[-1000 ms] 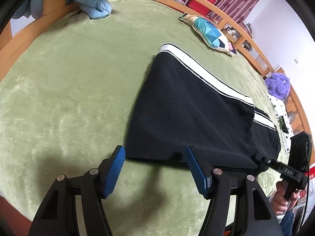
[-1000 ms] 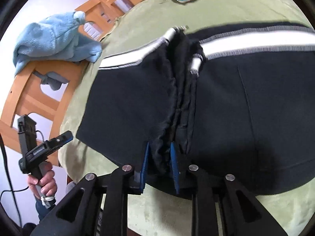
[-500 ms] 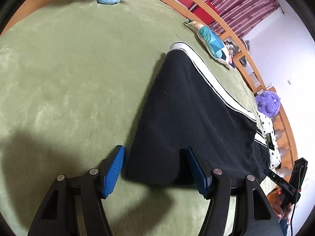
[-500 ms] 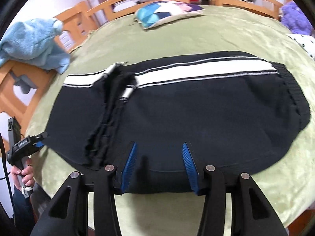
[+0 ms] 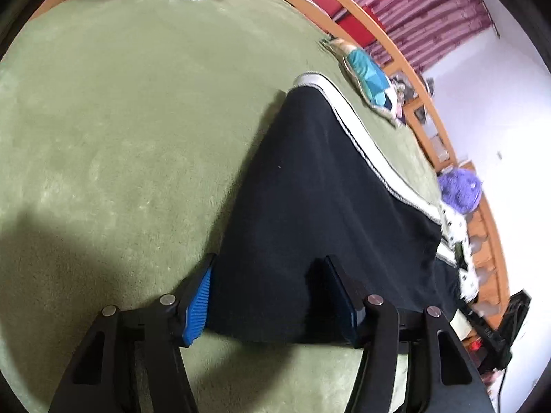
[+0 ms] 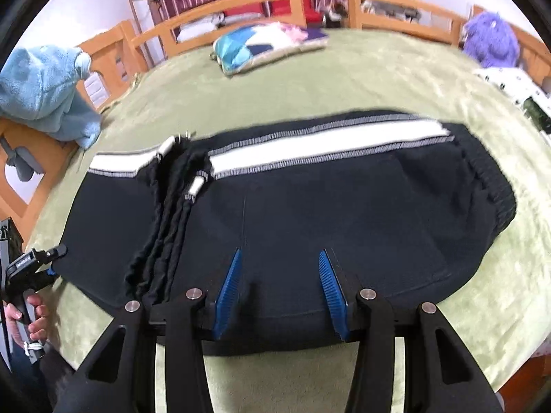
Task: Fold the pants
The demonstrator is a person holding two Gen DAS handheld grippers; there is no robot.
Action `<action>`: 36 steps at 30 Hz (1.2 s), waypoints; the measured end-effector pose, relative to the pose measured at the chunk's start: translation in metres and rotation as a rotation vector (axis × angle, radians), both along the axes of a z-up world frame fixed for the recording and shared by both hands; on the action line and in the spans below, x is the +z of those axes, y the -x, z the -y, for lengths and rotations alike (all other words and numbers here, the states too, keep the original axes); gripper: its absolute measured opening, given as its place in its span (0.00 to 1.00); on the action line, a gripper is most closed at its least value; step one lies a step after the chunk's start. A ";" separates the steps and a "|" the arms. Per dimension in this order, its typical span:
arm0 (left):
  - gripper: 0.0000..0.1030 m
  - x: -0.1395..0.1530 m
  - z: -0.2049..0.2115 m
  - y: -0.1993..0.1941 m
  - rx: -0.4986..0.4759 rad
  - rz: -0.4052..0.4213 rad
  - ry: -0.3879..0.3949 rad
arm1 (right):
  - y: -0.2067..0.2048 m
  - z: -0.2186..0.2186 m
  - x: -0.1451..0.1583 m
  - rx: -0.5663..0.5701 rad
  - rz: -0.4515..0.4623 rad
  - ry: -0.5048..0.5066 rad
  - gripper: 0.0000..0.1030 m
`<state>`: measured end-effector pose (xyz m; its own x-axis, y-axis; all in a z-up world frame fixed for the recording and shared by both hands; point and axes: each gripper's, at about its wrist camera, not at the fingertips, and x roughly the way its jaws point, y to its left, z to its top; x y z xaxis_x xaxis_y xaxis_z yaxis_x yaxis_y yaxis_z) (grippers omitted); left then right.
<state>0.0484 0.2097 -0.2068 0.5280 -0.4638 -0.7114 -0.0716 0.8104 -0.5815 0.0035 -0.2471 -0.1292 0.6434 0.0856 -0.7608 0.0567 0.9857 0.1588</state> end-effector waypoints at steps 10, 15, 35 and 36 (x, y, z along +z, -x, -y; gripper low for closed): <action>0.54 -0.007 -0.005 -0.006 0.038 -0.036 0.050 | 0.000 0.034 -0.005 -0.055 -0.060 -0.119 0.39; 0.27 0.006 0.005 -0.003 0.033 -0.048 -0.040 | 0.010 0.048 -0.005 -0.093 -0.063 -0.114 0.39; 0.16 0.261 0.268 0.030 -0.194 0.366 -0.681 | 0.047 0.185 0.008 -0.246 0.019 -0.132 0.37; 0.16 0.268 0.299 0.032 -0.242 0.394 -0.700 | 0.050 0.195 0.008 -0.257 0.020 -0.134 0.37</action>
<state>0.0169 -0.0897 0.0612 0.7411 -0.1164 -0.6613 0.2536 0.9604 0.1151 -0.0466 -0.4425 -0.1211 0.6720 0.0170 -0.7403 0.2969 0.9097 0.2904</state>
